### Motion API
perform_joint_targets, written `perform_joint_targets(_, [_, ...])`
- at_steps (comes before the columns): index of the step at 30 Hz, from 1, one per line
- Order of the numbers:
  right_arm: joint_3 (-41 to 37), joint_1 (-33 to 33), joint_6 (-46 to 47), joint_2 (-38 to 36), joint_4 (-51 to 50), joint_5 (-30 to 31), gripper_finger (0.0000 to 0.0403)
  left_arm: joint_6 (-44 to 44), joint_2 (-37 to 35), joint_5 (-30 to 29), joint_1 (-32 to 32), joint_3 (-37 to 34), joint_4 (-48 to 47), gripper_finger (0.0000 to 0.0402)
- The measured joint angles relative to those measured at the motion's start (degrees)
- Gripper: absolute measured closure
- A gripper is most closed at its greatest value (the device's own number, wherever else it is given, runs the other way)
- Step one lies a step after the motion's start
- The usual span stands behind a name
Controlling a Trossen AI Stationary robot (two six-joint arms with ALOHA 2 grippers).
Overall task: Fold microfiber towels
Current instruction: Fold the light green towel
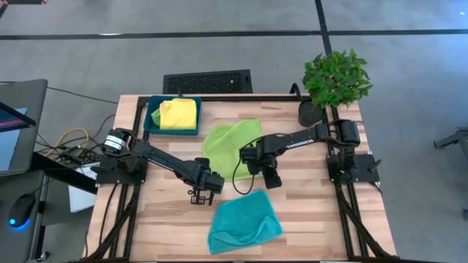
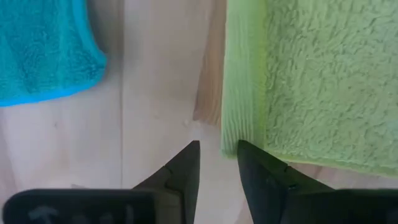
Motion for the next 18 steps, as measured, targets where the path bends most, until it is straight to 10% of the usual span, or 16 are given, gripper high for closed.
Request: perform_joint_targets(18, [0.13, 3.93, 4.53, -4.03, 3.00, 6.03, 0.0278, 0.04, 0.00, 0.63, 0.04, 0.00, 0.03, 0.0401])
